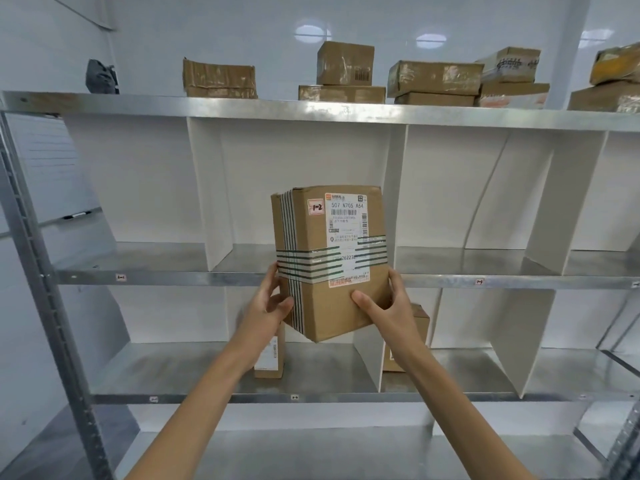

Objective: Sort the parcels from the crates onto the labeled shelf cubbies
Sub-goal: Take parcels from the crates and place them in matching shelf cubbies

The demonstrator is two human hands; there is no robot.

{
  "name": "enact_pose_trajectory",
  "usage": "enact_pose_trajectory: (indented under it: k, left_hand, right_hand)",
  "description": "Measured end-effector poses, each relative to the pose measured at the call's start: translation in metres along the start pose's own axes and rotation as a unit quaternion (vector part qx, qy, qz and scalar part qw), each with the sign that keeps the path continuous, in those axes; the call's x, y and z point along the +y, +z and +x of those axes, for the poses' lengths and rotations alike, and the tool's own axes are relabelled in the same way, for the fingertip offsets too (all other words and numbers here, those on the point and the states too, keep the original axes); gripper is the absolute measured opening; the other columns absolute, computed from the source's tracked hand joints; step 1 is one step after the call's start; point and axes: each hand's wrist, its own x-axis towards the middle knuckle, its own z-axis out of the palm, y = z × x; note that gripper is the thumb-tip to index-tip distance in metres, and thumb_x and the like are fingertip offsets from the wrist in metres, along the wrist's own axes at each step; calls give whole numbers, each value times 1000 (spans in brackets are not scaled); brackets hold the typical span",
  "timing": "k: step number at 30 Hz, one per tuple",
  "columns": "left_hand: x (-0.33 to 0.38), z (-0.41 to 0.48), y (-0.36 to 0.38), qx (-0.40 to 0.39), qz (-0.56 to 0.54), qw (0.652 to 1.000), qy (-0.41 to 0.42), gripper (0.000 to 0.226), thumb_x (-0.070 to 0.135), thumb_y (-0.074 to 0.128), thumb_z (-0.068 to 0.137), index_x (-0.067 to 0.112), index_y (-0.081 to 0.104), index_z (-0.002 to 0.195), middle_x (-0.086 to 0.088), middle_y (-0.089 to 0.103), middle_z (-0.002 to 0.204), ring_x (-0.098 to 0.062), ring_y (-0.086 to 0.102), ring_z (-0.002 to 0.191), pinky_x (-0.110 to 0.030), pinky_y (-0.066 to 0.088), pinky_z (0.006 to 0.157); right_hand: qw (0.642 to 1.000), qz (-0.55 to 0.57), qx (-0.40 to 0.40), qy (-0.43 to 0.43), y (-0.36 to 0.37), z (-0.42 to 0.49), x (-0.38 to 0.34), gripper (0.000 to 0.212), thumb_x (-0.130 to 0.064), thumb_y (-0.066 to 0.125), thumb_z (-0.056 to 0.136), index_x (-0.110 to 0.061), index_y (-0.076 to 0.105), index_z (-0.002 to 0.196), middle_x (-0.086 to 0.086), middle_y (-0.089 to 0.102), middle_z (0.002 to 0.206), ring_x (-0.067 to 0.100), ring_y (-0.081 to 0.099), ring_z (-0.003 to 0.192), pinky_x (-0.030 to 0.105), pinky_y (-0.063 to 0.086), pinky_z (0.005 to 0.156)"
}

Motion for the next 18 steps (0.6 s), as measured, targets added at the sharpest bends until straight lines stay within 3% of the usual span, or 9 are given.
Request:
enact_pose_trajectory:
  k: [2,5,7,11,14,18]
  left_hand:
    - [3,-1,0,-41,-13,999,-8,64,45,60,85,52,27,139,20,48,137,-15,46,129,-53,37,107]
    - [8,-1,4,-88,8,996,-11,101,76,66,57,47,18,141,18,44,139,-11,44,129,-43,38,108]
    - [6,2,7,-71,22,997,-14,112,73,74,47,44,17,140,14,45,137,-11,46,127,-42,42,105]
    - [-2,8,4,7,-17,999,-26,110,58,80,46,37,26,139,9,51,132,-15,50,121,-44,47,100]
    - [-4,10,7,-7,-49,998,-26,97,57,79,49,39,34,134,10,56,126,-14,54,118,-47,48,98]
    - [-3,13,9,-31,-38,999,-24,104,69,80,43,42,37,133,11,57,127,-15,53,119,-48,47,99]
  right_hand:
    - [1000,-6,10,-6,5,-1,3,55,-36,75,76,-45,42,118,-29,55,112,-13,51,104,21,51,84]
    - [999,-37,25,-19,12,-2,10,72,-52,76,67,-40,39,127,-17,53,125,-1,50,115,30,51,93]
    - [998,-53,25,-26,15,-3,13,80,-60,72,63,-41,35,131,-17,52,128,3,49,119,33,51,93]
    - [1000,10,20,-14,18,-3,17,76,-58,70,69,-47,32,134,-19,50,131,4,48,122,34,48,98]
    - [986,152,2,75,15,-2,26,91,-68,74,57,-44,34,135,-7,53,133,16,51,124,47,45,102]
    - [968,216,-66,114,12,-4,36,80,-64,73,64,-36,43,133,2,53,134,25,46,129,55,44,100]
